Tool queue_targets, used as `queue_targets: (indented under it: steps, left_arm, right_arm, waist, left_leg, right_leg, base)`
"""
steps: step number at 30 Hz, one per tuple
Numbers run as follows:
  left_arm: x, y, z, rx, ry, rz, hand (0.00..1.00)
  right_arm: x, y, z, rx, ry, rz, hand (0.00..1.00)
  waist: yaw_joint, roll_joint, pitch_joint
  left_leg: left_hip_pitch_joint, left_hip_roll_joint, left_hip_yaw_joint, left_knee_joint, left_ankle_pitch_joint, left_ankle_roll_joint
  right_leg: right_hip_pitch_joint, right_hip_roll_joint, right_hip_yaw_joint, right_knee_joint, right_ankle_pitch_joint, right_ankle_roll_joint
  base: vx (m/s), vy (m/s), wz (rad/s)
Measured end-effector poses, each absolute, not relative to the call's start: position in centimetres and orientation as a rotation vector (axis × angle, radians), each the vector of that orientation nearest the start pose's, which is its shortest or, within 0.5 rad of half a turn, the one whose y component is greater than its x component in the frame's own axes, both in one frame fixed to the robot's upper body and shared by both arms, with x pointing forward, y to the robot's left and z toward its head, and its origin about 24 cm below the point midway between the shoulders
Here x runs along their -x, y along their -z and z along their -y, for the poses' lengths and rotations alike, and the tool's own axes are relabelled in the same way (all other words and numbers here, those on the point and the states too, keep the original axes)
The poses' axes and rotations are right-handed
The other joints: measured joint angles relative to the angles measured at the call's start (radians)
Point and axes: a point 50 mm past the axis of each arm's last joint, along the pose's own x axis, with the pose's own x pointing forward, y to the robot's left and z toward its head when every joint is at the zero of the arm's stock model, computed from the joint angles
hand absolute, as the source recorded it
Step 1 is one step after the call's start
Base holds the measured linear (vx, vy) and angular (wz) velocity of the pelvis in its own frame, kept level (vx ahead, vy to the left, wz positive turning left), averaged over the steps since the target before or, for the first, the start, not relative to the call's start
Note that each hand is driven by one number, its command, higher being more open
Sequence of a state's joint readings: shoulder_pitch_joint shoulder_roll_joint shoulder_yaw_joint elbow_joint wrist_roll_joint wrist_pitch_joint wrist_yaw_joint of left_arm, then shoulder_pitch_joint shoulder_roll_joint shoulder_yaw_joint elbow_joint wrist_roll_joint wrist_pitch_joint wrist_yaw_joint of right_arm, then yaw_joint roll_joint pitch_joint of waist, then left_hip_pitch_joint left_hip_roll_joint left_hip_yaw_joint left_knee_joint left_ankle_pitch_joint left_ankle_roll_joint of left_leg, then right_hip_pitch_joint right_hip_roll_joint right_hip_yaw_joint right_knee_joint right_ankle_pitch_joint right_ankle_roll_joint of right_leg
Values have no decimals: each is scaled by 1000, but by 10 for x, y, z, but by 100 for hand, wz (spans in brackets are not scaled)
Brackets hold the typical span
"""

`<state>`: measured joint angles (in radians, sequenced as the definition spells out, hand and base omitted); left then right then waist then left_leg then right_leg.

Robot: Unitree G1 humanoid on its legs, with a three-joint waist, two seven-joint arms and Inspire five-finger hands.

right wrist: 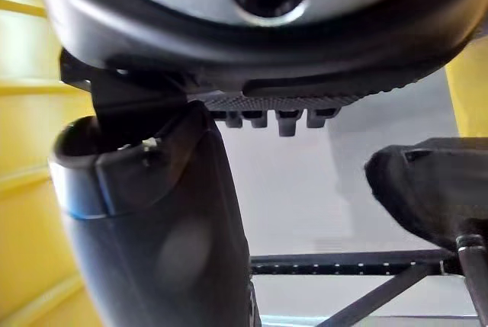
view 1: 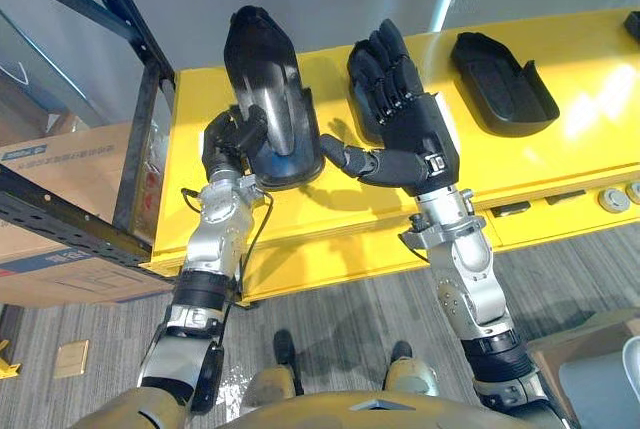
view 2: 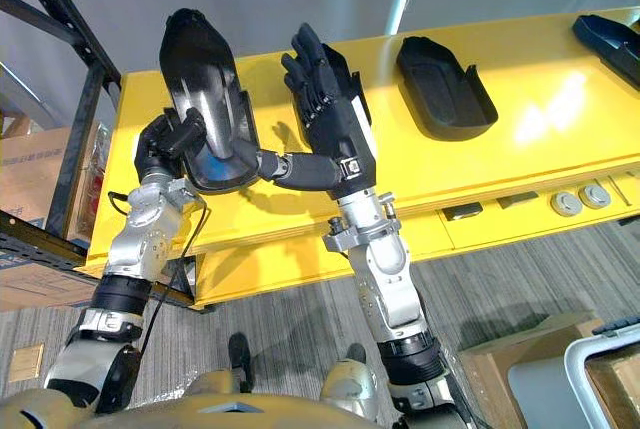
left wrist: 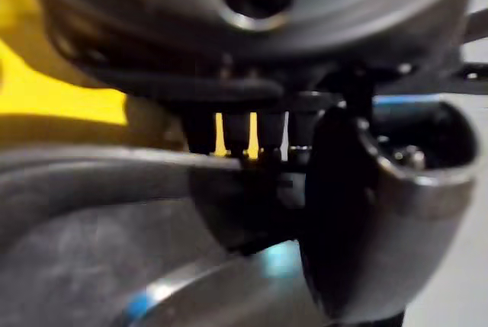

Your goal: Walk over and take three plastic housings, then place them on the shelf

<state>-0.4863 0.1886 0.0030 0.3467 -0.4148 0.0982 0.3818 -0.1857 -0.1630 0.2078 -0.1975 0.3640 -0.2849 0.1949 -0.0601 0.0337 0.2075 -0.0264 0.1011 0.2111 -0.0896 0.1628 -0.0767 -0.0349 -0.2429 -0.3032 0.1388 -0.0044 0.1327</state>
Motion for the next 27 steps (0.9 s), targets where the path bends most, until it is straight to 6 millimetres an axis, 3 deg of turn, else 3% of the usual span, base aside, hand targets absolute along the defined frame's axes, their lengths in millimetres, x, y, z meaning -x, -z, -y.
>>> queue_targets:
  steps: [12,13,17,21,27]
  left_arm:
    - [-366,-112,-187,131,-339,-59,0]
    - [-370,-116,-188,103,-353,-56,100]
    - [-377,-127,-194,52,-417,-41,100]
    - [-377,-131,-214,-30,-518,-42,100]
    - [-379,-137,-230,-88,-599,-55,100]
  right_arm:
    - [-265,-150,102,-184,-504,555,100]
    - [-265,-150,103,-182,-506,554,100]
    - [-264,-149,102,-166,-521,541,100]
    - [-263,-149,100,-152,-541,532,100]
    - [-260,-155,100,-160,-547,558,100]
  waist:
    - [-2,-6,34]
    - [-4,-6,44]
    - [-10,-13,54]
    - [-28,-15,63]
    - [-25,-10,76]
  left_leg:
    - [-2,0,22,0,9,5]
    - [-2,2,23,0,8,4]
    - [-12,14,29,0,4,-6]
    - [-16,18,29,0,5,-9]
    - [-5,16,39,4,6,-12]
  right_leg:
    - [-18,1,29,-2,18,-4]
    - [-19,2,33,-3,19,-5]
    - [-32,11,42,-5,24,-6]
    - [-35,20,43,-10,30,-2]
    - [-33,20,56,-8,30,-3]
  base:
    - [-32,-1,-6]
    - [-44,-2,-5]
    - [-39,-24,-6]
    - [0,0,0]
    - [37,-13,-5]
